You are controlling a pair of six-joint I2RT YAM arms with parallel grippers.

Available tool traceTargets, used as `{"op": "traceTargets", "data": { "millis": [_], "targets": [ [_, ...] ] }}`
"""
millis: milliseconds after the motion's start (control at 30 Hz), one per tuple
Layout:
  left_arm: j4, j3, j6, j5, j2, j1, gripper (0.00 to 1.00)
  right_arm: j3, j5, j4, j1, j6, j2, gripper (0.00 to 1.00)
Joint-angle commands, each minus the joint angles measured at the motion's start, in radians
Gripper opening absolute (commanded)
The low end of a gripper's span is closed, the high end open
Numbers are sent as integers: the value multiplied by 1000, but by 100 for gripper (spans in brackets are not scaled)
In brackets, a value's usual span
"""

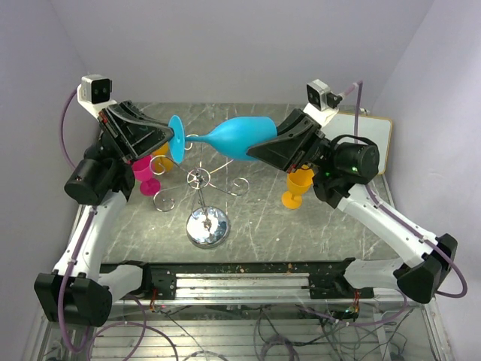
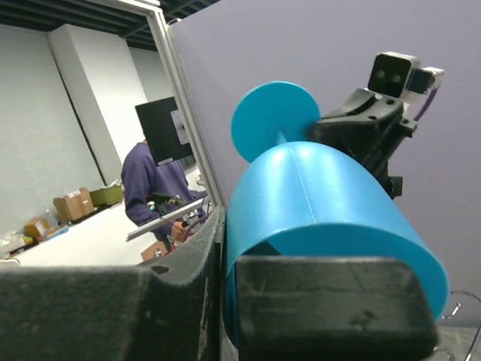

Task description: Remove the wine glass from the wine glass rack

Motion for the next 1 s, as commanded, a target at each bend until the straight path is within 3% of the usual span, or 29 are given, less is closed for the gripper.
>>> {"op": "traceTargets", "data": {
  "millis": [0, 100, 233, 300, 467, 633, 800, 967],
  "targets": [
    [24, -13, 104, 49, -51, -4, 21, 9, 50, 18, -2, -52, -17, 0],
    [-85, -23, 196, 56, -92, -4, 44, -13, 88, 20, -2, -91, -39, 0],
    [-316, -26, 373, 68, -168, -4, 86, -23, 153, -27, -3, -151, -58, 0],
    [-484, 11, 502, 95, -201, -4, 99, -27, 189, -63, -2, -177, -74, 0],
    [-885, 82, 786, 91, -268, -4, 100, -71, 309, -104, -3, -230, -133, 0],
    [-1062, 89, 897, 41, -303, -4, 100, -106, 477, -147, -3, -270, -199, 0],
    [-1206, 102, 998, -29, -336, -4, 100, -106, 754, -325, -3, -260, -266, 0],
    [-1349, 131, 1083, -99, -356, -4, 100, -71, 1092, -647, -2, -123, -315, 0]
  ]
}}
